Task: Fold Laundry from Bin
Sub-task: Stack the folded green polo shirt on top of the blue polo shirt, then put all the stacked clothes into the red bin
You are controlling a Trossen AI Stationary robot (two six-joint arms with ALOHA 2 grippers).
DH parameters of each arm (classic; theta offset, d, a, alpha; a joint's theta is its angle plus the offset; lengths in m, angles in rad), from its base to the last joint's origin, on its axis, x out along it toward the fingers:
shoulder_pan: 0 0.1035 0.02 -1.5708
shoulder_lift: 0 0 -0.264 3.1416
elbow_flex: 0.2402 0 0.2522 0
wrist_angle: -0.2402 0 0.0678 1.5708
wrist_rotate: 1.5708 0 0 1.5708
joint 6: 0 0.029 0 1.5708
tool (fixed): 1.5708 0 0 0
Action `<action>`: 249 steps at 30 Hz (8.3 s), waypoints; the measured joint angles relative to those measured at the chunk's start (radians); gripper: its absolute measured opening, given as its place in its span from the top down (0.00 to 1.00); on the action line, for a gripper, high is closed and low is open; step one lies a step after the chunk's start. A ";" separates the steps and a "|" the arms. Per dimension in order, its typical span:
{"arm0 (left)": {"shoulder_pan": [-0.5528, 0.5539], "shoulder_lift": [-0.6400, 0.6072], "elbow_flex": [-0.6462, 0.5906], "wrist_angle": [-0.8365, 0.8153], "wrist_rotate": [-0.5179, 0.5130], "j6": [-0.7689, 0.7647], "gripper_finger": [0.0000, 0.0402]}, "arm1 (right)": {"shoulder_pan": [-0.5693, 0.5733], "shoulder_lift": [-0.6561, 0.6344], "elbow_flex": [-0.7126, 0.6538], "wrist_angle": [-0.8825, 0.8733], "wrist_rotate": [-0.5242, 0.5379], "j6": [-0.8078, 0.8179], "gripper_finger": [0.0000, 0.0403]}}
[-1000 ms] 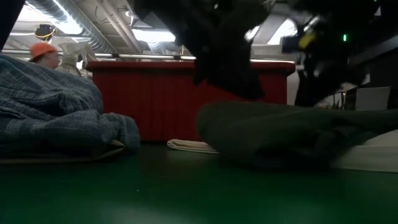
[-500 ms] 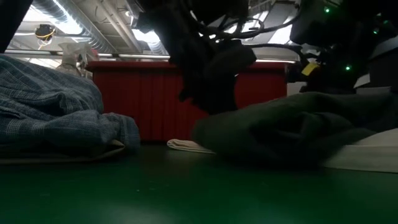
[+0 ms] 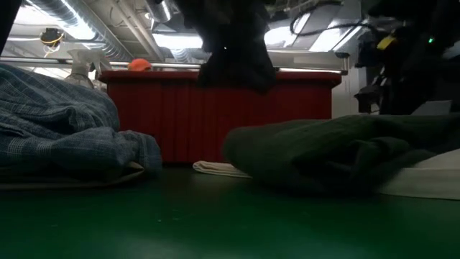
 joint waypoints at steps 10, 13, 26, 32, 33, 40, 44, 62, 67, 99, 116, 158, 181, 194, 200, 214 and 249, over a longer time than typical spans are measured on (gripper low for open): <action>-0.023 -0.001 0.000 -0.003 0.188 -0.175 0.76 | 0.001 -0.079 0.000 0.002 -0.204 0.064 0.65; -0.023 -0.001 0.000 -0.003 0.215 -0.243 0.72 | 0.001 -0.079 0.000 0.002 -0.205 0.065 0.65; -0.111 0.017 0.000 -0.079 0.139 -0.498 0.49 | 0.000 -0.057 0.000 0.013 -0.176 0.065 0.65; -0.140 0.074 0.000 -0.094 0.084 -0.674 0.49 | 0.000 -0.038 0.000 0.038 -0.170 0.065 0.65; -0.141 0.087 0.000 -0.093 0.084 -0.693 0.49 | 0.000 -0.038 0.000 0.035 -0.170 0.065 0.65; -0.127 0.158 0.000 -0.065 0.042 -0.751 0.49 | 0.000 -0.037 0.000 0.032 -0.170 0.061 0.65; -0.108 0.164 0.000 -0.057 -0.014 -0.725 0.48 | 0.000 -0.037 0.000 0.029 -0.170 0.061 0.65; -0.096 0.251 0.002 0.027 -0.076 -0.781 0.48 | 0.001 -0.037 0.001 0.029 -0.172 0.061 0.65; -0.096 0.259 0.002 0.046 -0.075 -0.747 0.52 | 0.000 -0.037 0.001 0.030 -0.178 0.061 0.65; -0.080 -0.015 -0.002 -0.088 0.012 -0.642 0.97 | 0.000 -0.042 0.035 0.036 -0.223 0.060 0.65; -0.024 -0.201 -0.001 -0.110 0.009 -0.649 0.97 | 0.001 -0.042 0.053 0.151 -0.231 0.120 0.65; 0.131 -0.557 0.001 -0.423 0.005 -0.458 0.97 | 0.138 0.167 0.050 0.580 -0.230 0.244 0.65; -0.293 -0.580 0.001 -0.885 0.109 -0.843 0.97 | 0.138 0.385 0.050 0.878 -0.257 0.244 0.65; -0.583 -0.478 0.001 -0.950 0.141 -1.150 0.96 | 0.138 0.407 0.050 0.977 -0.219 0.217 0.65; -0.650 -0.397 0.001 -0.964 0.152 -1.201 0.96 | 0.138 0.407 0.050 0.985 -0.219 0.213 0.65; -0.691 -0.252 0.000 -1.048 0.219 -1.195 0.79 | 0.138 0.407 0.050 1.026 -0.219 0.213 0.65; -0.679 -0.480 0.000 -0.988 0.041 -1.167 0.54 | 0.089 0.492 0.458 1.037 -0.211 -0.208 0.65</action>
